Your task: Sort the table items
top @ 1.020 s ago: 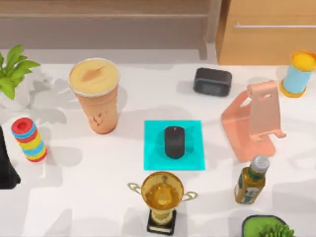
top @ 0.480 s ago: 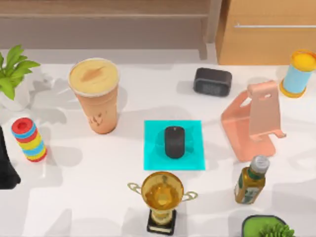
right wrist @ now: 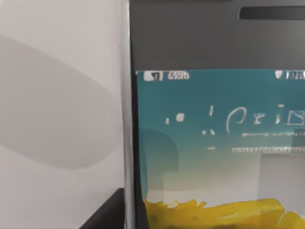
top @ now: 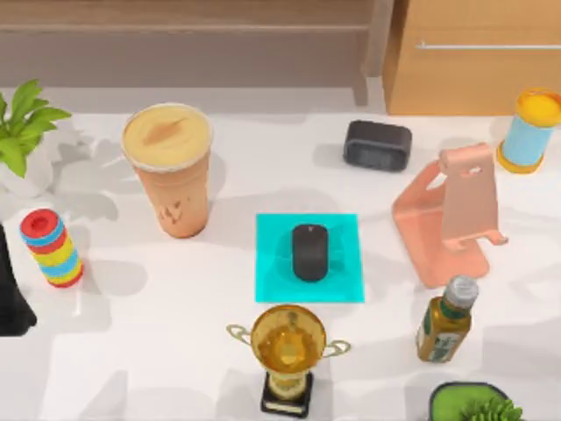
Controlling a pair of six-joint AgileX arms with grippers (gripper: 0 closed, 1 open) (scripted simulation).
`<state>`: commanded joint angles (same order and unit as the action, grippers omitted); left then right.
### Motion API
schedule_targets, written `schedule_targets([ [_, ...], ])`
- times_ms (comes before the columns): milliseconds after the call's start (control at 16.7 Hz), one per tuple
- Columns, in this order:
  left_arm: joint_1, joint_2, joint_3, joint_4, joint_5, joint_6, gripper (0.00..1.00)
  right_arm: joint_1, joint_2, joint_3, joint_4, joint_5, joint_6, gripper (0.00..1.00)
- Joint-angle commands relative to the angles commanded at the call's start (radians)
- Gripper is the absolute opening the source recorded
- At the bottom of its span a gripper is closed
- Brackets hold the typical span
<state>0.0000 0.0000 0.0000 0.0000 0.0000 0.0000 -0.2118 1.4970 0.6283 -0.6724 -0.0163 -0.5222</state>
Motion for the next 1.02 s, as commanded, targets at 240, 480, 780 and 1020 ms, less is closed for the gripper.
schedule_targets([
  [240, 0.000, 0.000, 0.000, 0.000, 0.000, 0.000, 1.00, 0.000, -0.043, 0.042, -0.092, 0.000, -0.003, 0.00],
  [480, 0.000, 0.000, 0.000, 0.000, 0.000, 0.000, 1.00, -0.001, -0.075, 0.071, -0.147, 0.000, -0.002, 0.00],
  [780, 0.000, 0.000, 0.000, 0.000, 0.000, 0.000, 1.00, 0.026, -0.101, 0.065, -0.108, 0.008, 0.023, 0.00],
  [1020, 0.000, 0.000, 0.000, 0.000, 0.000, 0.000, 1.00, 0.156, -0.209, 0.017, 0.058, 0.054, 0.140, 0.00],
])
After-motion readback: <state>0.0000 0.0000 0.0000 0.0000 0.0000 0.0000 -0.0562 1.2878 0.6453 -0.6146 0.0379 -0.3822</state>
